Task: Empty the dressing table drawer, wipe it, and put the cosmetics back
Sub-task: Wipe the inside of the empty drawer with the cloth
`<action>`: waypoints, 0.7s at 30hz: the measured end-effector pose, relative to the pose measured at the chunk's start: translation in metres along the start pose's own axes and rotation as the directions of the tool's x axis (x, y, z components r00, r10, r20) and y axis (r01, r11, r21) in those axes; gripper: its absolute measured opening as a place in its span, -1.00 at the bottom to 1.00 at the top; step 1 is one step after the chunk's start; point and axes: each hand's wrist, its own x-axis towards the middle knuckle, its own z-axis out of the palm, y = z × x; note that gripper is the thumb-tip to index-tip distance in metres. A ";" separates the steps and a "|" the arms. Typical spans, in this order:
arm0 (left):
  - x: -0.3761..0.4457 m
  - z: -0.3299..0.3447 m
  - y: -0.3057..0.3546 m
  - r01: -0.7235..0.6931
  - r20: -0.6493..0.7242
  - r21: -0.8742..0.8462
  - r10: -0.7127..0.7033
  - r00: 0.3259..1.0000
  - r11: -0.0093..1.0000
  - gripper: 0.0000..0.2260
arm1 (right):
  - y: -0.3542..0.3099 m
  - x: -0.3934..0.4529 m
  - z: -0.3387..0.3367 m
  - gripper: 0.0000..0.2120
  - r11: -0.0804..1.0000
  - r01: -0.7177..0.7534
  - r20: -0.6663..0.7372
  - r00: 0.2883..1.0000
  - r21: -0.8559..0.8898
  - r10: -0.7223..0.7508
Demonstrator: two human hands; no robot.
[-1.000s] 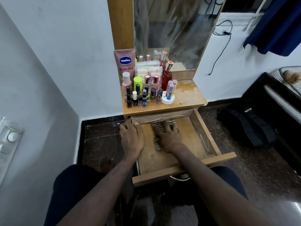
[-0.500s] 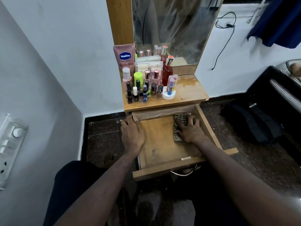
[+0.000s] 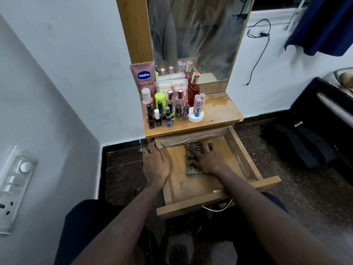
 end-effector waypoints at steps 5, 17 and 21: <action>-0.001 -0.001 0.001 0.010 -0.006 -0.011 -0.010 1.000 1.000 -0.66 | 0.049 -0.001 -0.005 -0.36 0.987 -0.157 0.005 0.988 0.029 0.156; 0.000 0.000 0.003 0.024 -0.030 -0.008 -0.024 0.999 1.000 -0.63 | -0.082 0.005 0.011 -0.26 0.989 0.148 -0.051 0.988 0.008 -0.148; 0.000 0.000 0.004 0.013 -0.039 -0.002 -0.013 0.999 1.000 -0.61 | -0.076 0.014 0.008 -0.58 0.984 0.150 -0.261 0.958 0.093 -0.121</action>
